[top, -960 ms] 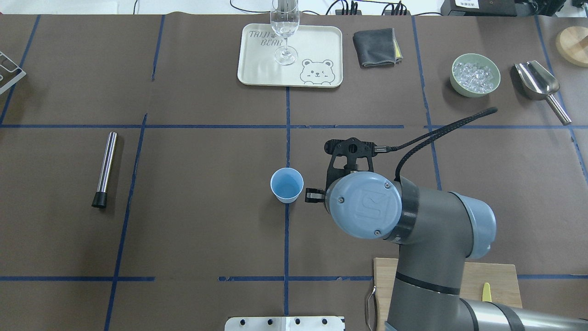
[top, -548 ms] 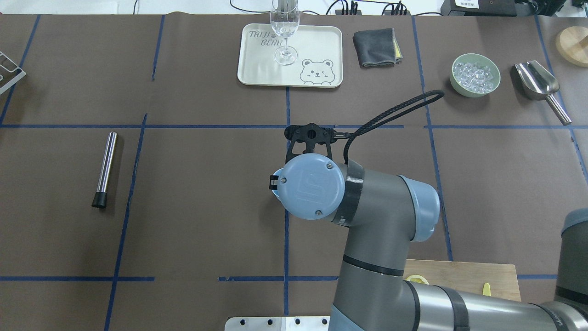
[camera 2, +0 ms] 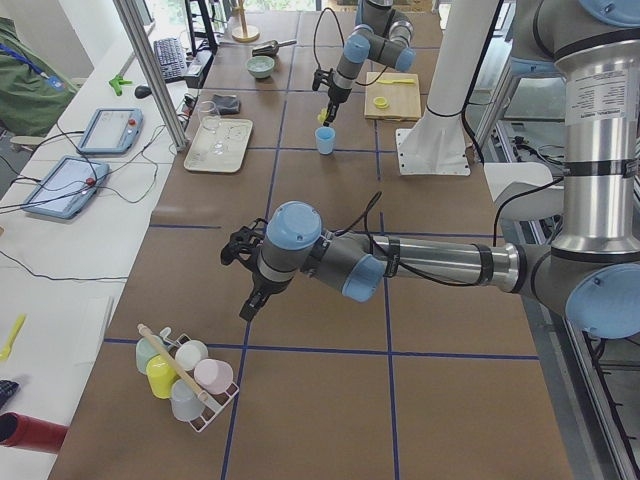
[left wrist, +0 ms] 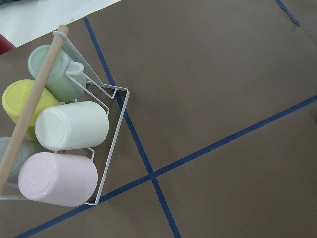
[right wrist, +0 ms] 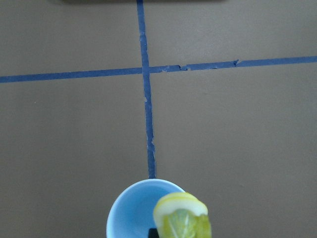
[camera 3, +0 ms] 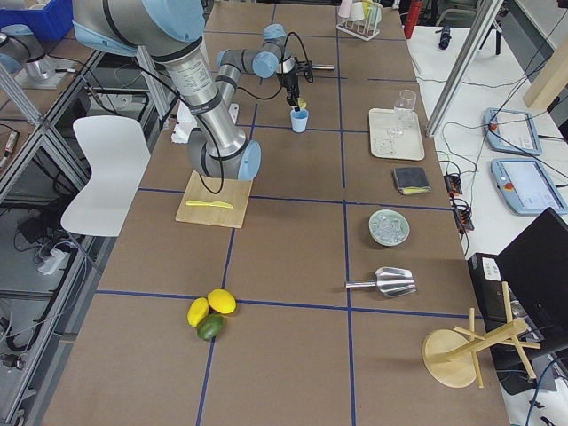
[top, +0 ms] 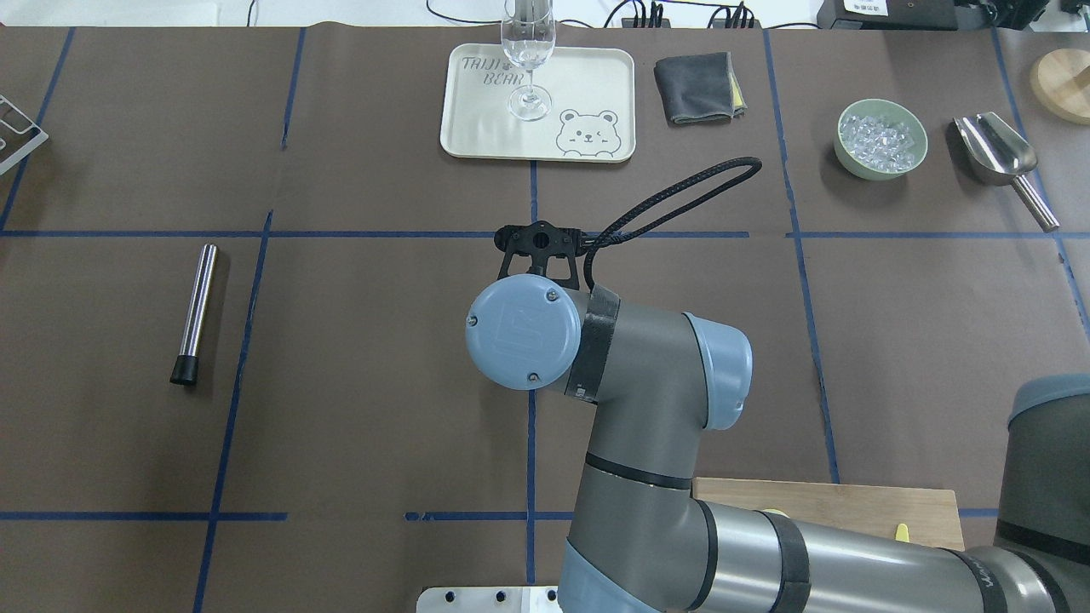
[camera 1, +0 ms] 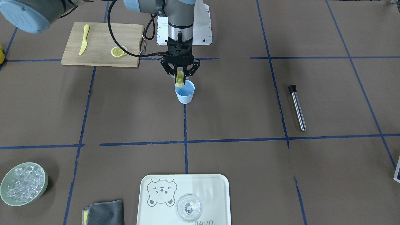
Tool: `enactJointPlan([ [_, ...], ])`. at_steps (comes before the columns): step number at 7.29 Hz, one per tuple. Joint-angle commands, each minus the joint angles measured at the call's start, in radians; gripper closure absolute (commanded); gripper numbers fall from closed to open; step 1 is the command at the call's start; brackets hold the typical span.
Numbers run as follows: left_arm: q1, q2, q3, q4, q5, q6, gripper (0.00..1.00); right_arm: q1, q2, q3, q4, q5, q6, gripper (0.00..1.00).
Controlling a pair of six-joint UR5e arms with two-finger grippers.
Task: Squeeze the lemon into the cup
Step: 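Squeeze the lemon slice above the blue cup with the right gripper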
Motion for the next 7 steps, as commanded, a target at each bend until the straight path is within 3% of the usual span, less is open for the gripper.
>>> enactJointPlan([
  [1, 0.001, 0.0, 0.002, 0.0, 0.0, 0.0, 0.0, 0.001, 0.001, -0.025, 0.015, -0.001, -0.007, 0.63],
  [5, 0.0, 0.0, 0.0, 0.0, 0.0, 0.0, 0.0, 0.001, 0.014, -0.031, 0.041, -0.001, -0.007, 0.58],
  [6, 0.0, 0.0, 0.0, 0.0, -0.002, 0.0, 0.0, 0.001, 0.017, -0.031, 0.041, -0.001, -0.007, 0.54],
  [7, 0.001, 0.0, 0.002, 0.0, 0.0, 0.0, 0.0, 0.001, 0.021, -0.033, 0.041, -0.003, -0.009, 0.43],
])
